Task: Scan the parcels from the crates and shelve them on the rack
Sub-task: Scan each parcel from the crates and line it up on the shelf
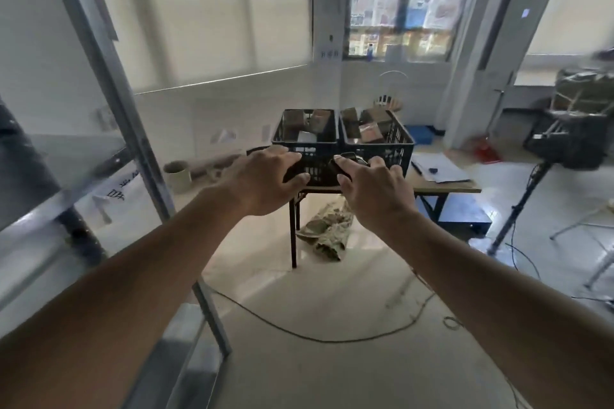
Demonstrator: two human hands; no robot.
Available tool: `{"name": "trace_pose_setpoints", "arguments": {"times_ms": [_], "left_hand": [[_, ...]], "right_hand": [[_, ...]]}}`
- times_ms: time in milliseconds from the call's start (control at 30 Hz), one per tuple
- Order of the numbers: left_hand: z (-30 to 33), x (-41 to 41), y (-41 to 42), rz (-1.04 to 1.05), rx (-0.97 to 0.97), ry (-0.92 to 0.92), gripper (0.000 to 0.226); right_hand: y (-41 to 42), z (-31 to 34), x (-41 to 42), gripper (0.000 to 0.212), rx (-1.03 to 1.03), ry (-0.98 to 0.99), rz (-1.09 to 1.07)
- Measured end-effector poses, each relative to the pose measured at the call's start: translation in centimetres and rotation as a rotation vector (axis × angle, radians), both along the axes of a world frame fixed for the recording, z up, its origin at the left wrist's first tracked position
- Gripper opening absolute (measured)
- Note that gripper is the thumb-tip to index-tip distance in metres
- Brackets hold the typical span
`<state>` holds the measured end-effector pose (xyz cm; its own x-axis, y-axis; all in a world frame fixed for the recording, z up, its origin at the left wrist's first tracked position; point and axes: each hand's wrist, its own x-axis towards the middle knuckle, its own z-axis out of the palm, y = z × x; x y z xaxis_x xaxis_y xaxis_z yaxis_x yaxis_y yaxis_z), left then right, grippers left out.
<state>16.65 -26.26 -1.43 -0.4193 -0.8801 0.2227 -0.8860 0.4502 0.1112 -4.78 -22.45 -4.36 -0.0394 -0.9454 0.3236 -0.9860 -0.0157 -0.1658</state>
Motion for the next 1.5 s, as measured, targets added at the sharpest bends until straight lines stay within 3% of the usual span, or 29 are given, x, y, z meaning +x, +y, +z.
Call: {"name": "trace_pose_setpoints", "arguments": {"times_ms": [233,567,1000,1233,1500], "left_hand": [[-2.0,-10.1,-14.3,0.001,0.061,-0.026,0.066],[-3.7,-20.6,-32.3,-0.005,0.136,-0.013,0.066],[-7.7,-29.9,-57.2,-0.099,0.274,-0.032,0.067],[-11.1,-36.3,-66.0,-0.105,0.376,-0.069,0.064],[-15.8,-43.5,-72.9,0.034,0.498,-0.111,0.066]], "right_hand": [[-13.5,-1.3,-11.5,0.05,0.023,0.017,-0.007],[-31.2,-3.6,-21.8,0.049,0.062,-0.028,-0.059],[-53.5,-8.0,-29.5,0.05,0.142,-0.038,-0.209],[-61.9,-10.7,-34.3,0.05,0.222,-0.069,-0.258],[-69.9,-15.4,-40.3,0.051,0.315,-0.096,-0.171]]}}
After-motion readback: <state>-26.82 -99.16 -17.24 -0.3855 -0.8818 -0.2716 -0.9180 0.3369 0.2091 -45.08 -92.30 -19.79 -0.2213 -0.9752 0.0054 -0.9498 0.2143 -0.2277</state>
